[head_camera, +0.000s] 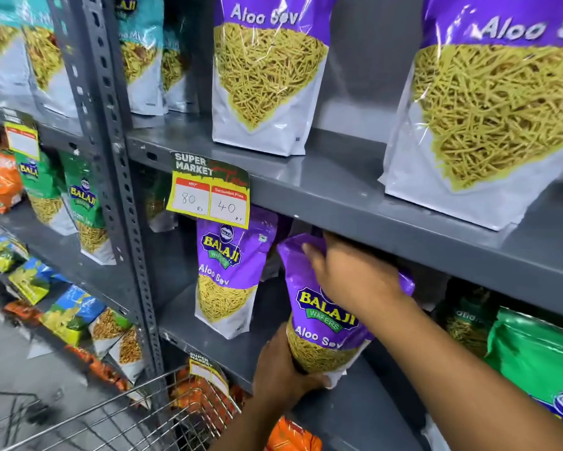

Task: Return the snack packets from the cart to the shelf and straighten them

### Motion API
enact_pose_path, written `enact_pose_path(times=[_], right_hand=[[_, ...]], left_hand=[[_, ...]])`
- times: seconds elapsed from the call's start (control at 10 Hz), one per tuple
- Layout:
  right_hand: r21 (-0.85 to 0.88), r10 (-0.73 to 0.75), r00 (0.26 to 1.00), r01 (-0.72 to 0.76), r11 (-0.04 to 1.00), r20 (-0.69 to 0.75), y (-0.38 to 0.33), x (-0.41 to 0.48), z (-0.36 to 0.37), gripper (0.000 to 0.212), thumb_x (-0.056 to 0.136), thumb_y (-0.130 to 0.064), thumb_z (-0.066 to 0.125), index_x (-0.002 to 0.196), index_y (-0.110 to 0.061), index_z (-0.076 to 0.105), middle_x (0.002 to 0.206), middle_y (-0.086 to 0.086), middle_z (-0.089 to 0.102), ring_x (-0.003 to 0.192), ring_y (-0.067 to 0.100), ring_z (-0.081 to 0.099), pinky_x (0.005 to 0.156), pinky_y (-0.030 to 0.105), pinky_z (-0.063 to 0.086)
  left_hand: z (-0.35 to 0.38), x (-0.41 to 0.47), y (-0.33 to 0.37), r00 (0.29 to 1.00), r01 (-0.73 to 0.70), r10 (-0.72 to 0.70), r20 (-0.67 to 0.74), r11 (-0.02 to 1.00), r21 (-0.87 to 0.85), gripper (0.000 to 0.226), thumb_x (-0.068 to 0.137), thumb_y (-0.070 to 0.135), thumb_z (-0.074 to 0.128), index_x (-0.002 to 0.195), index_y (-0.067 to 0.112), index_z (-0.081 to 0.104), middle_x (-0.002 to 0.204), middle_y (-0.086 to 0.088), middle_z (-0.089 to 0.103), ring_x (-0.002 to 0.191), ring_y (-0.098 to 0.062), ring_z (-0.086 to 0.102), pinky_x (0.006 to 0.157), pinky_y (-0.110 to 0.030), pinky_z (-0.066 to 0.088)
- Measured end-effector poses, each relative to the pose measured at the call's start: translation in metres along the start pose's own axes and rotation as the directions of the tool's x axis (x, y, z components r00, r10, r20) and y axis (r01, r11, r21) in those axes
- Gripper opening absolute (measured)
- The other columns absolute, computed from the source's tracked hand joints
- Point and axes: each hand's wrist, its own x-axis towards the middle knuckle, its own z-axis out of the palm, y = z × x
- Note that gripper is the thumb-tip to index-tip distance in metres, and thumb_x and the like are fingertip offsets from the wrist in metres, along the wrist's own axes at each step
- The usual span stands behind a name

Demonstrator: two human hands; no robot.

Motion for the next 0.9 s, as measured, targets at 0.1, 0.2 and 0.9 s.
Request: enact_pose_path(times=[0.1,0.2,0.9], right_hand=[[0.021,0.032,0.99,-0.035,0.999,0.137,-0.003,0.02,0.017,0.027,0.094,-0.032,0.043,0.114,-0.021,0.056,0.121,0.012,0.062,0.11,0.034,0.058,0.092,0.043,0.047],[0.157,0.02,0.987,-0.046,0.986,0.161,-0.004,0.026,0.023,0.03,0.097,-0.034,0.034,0.123,-0.03,0.05,0.134,0.002,0.054,0.122,0.027,0.049,0.104,0.038,0.035],[-0.152,-0.036,0.999,0.037,0.988,0.006,0.068,-0.117,-0.01,0.067,0.086,-0.047,0.045,0.142,-0.016,0.028,0.149,0.011,0.037,0.134,0.03,0.033,0.111,0.047,0.027]], left_hand=[[-0.002,0.0,0.001,1.0,-0.001,0.001,-0.005,1.0,0.012,0.105,0.028,0.056,0.089,0.123,0.039,0.047,0.111,0.024,0.068,0.101,-0.002,0.065,0.082,-0.03,0.056],[-0.003,0.0,0.002,1.0,-0.001,0.001,-0.021,1.0,-0.005,0.098,0.03,0.056,0.088,0.117,0.038,0.049,0.107,0.022,0.069,0.1,-0.005,0.066,0.08,-0.032,0.057],[0.005,-0.028,0.015,0.939,-0.243,0.302,-0.166,0.922,0.3,0.127,0.067,0.084,0.05,0.148,-0.008,0.017,0.157,-0.031,0.017,0.146,-0.041,0.021,0.117,-0.053,0.025]])
